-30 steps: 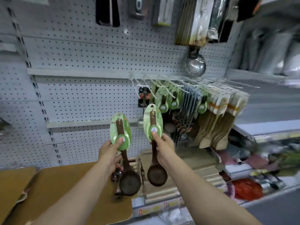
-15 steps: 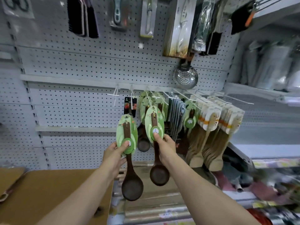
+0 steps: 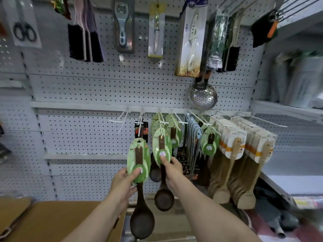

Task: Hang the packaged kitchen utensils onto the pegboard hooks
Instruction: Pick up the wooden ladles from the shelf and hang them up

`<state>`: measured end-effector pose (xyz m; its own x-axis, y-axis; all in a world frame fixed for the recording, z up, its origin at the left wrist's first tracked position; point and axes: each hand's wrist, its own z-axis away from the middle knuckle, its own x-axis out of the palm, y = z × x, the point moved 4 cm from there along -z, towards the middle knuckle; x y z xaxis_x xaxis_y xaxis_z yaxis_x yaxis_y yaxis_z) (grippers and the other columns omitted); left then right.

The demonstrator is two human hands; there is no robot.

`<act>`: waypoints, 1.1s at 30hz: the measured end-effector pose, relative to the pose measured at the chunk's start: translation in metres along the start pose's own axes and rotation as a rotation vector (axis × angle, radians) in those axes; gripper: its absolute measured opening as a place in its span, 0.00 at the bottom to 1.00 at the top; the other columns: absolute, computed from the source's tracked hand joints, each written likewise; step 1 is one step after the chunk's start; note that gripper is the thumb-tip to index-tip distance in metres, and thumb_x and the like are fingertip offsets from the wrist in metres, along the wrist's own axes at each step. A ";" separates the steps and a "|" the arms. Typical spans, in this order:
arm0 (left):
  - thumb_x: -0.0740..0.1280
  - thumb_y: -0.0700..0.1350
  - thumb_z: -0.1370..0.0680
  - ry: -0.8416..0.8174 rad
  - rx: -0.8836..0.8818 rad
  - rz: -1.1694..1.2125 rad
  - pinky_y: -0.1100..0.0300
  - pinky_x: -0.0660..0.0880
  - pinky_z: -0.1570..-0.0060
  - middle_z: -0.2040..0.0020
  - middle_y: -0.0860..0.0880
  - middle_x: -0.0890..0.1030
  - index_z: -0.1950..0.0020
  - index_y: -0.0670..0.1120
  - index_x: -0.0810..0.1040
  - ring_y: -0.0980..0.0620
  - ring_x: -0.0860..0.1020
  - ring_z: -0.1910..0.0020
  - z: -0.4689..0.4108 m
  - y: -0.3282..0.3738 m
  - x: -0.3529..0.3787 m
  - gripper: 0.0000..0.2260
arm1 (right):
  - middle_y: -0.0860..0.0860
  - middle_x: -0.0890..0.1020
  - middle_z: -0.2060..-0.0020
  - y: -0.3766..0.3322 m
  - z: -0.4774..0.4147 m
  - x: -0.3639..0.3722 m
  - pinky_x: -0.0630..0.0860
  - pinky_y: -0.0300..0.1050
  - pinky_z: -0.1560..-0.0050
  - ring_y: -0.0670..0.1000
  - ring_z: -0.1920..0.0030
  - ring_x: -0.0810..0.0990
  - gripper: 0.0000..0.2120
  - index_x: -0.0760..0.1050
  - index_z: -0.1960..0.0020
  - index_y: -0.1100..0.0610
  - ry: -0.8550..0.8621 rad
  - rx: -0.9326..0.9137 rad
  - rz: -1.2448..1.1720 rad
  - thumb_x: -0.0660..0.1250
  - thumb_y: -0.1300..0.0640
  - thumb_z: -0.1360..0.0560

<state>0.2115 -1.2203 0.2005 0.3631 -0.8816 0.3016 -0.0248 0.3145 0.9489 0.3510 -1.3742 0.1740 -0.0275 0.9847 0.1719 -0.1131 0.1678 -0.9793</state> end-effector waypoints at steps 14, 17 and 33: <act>0.72 0.42 0.23 -0.080 -0.030 -0.011 0.46 0.80 0.45 0.51 0.45 0.87 0.42 0.44 0.80 0.46 0.85 0.50 -0.020 -0.011 0.054 0.10 | 0.50 0.83 0.48 -0.039 0.003 -0.025 0.77 0.50 0.42 0.48 0.48 0.80 0.17 0.78 0.43 0.53 -0.035 0.003 0.041 0.72 0.43 0.24; 0.72 0.42 0.24 -0.118 -0.036 -0.008 0.44 0.80 0.44 0.51 0.45 0.87 0.42 0.44 0.79 0.46 0.85 0.50 -0.021 -0.013 0.074 0.11 | 0.50 0.86 0.48 -0.061 0.021 -0.036 0.77 0.49 0.42 0.50 0.45 0.83 0.18 0.81 0.44 0.54 -0.093 -0.088 -0.017 0.71 0.42 0.24; 0.73 0.43 0.24 -0.186 -0.053 0.030 0.40 0.77 0.39 0.51 0.48 0.87 0.43 0.48 0.81 0.46 0.84 0.47 -0.041 -0.024 0.137 0.10 | 0.53 0.87 0.62 -0.100 0.023 -0.058 0.81 0.40 0.64 0.47 0.65 0.85 0.06 0.82 0.53 0.59 -0.001 -0.200 0.013 0.77 0.58 0.27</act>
<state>0.3004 -1.3343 0.2152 0.1846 -0.9199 0.3459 0.0182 0.3551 0.9347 0.3408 -1.4490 0.2648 -0.0290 0.9869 0.1587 0.0867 0.1606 -0.9832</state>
